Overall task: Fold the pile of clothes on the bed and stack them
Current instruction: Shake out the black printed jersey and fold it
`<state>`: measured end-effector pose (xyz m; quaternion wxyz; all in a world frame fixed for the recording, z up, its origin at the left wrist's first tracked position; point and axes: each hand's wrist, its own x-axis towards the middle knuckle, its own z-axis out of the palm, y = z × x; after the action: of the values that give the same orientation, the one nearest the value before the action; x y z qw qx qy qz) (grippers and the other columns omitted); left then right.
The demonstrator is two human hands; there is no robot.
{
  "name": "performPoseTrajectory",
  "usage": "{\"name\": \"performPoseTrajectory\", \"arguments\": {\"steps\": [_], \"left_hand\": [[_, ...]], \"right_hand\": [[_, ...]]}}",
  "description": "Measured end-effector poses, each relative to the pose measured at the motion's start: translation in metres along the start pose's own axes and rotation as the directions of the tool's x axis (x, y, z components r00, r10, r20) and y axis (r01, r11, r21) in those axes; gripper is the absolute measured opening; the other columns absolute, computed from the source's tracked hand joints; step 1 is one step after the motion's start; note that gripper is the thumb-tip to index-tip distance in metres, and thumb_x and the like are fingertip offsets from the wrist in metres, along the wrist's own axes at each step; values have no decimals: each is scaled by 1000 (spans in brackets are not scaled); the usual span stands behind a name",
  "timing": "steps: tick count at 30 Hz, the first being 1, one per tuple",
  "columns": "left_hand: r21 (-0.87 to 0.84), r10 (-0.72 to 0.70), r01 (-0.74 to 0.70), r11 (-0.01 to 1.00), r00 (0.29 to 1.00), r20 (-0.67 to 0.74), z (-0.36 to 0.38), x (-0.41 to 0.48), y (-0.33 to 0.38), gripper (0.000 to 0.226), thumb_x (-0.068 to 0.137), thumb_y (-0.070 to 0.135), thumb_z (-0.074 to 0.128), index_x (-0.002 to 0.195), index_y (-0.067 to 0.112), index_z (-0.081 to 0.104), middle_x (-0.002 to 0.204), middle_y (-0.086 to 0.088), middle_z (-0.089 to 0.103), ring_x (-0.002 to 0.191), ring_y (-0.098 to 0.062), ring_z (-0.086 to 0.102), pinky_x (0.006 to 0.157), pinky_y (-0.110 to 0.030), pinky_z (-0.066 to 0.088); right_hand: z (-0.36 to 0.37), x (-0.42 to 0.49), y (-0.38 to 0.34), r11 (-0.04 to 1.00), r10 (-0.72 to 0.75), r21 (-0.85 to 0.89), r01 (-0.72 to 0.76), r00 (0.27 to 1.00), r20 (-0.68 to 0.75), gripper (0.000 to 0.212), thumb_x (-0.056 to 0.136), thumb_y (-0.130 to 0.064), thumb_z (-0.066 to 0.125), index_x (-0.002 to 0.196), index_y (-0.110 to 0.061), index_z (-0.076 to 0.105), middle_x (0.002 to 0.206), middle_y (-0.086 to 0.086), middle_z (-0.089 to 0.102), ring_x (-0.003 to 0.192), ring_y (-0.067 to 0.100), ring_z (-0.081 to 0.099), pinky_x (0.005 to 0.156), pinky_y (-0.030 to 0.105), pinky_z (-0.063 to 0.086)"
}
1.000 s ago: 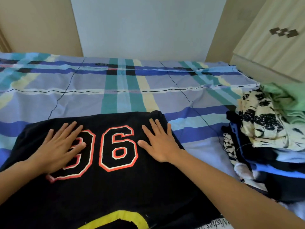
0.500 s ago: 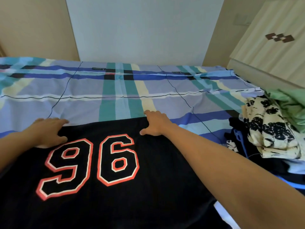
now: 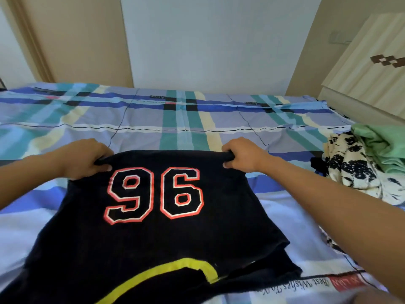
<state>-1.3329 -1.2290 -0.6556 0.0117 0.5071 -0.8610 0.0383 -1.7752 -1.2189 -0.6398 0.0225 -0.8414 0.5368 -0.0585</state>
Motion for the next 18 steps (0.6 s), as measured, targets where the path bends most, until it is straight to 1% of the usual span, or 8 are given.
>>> {"name": "performPoseTrajectory", "arguments": {"steps": [3, 5, 10, 12, 14, 16, 17, 18], "left_hand": [[38, 93, -89, 995, 991, -96, -19, -40, 19, 40, 89, 35, 70, 65, 25, 40, 53, 8, 44, 53, -3, 41, 51, -24, 29], [26, 157, -155, 988, 978, -139, -29, -68, 31, 43, 89, 38, 68, 68, 28, 32, 51, 9, 39, 51, -3, 40, 50, -21, 24], [-21, 247, -248, 968, 968, -46, -35, -138, 74, 31, 87, 35, 62, 78, 45, 33, 68, 20, 48, 61, 7, 45, 53, -12, 31], [-55, 303, -303, 951, 953, -6, -22, -164, 91, 14, 87, 40, 53, 84, 43, 39, 76, 21, 50, 71, 3, 51, 55, -11, 32], [-7, 333, -333, 943, 942, 35, -2, -185, 101, 10, 83, 37, 50, 92, 40, 47, 85, 20, 55, 78, -3, 56, 57, -16, 39], [51, 302, -315, 948, 936, 182, 12, -198, 112, 19, 79, 31, 49, 93, 41, 42, 89, 18, 57, 81, -6, 60, 61, -23, 46], [47, 228, -256, 966, 919, 321, 12, -202, 118, 21, 77, 31, 50, 91, 41, 38, 89, 17, 56, 83, -7, 59, 65, -25, 46], [31, 140, -176, 984, 866, 480, 8, -203, 124, 22, 76, 36, 54, 90, 40, 37, 87, 15, 55, 82, -8, 57, 67, -25, 43]], "right_hand": [[-11, -36, -7, 996, -67, 51, 67, 998, -5, 46, 80, -21, 79, 59, -22, 38, 57, -4, 44, 58, 19, 45, 59, 36, 36], [-15, -63, -12, 992, -96, 78, 96, 995, -9, 46, 80, -20, 80, 60, -24, 39, 56, -6, 45, 56, 13, 45, 58, 36, 37], [-12, -128, -28, 981, -168, 104, 161, 984, 59, 45, 80, -17, 78, 62, -28, 39, 61, -10, 51, 61, 6, 50, 55, 27, 34], [2, -149, -30, 981, -178, 104, 165, 975, 136, 38, 79, -19, 76, 65, -26, 41, 71, -15, 55, 64, 6, 52, 56, 24, 35], [21, -168, -29, 981, -185, 102, 166, 955, 231, 32, 74, -22, 74, 69, -22, 42, 72, -8, 53, 63, 8, 49, 57, 26, 35], [38, -182, -32, 980, -193, 125, 155, 893, 407, 31, 69, -26, 72, 70, -22, 41, 68, -3, 50, 60, 9, 43, 58, 30, 36], [41, -186, -36, 980, -190, 153, 130, 842, 505, 28, 67, -27, 72, 70, -23, 45, 69, -1, 52, 59, 9, 42, 58, 30, 37], [41, -189, -40, 979, -184, 184, 91, 785, 592, 24, 68, -29, 73, 72, -23, 50, 70, 3, 56, 58, 8, 44, 58, 29, 39]]}}
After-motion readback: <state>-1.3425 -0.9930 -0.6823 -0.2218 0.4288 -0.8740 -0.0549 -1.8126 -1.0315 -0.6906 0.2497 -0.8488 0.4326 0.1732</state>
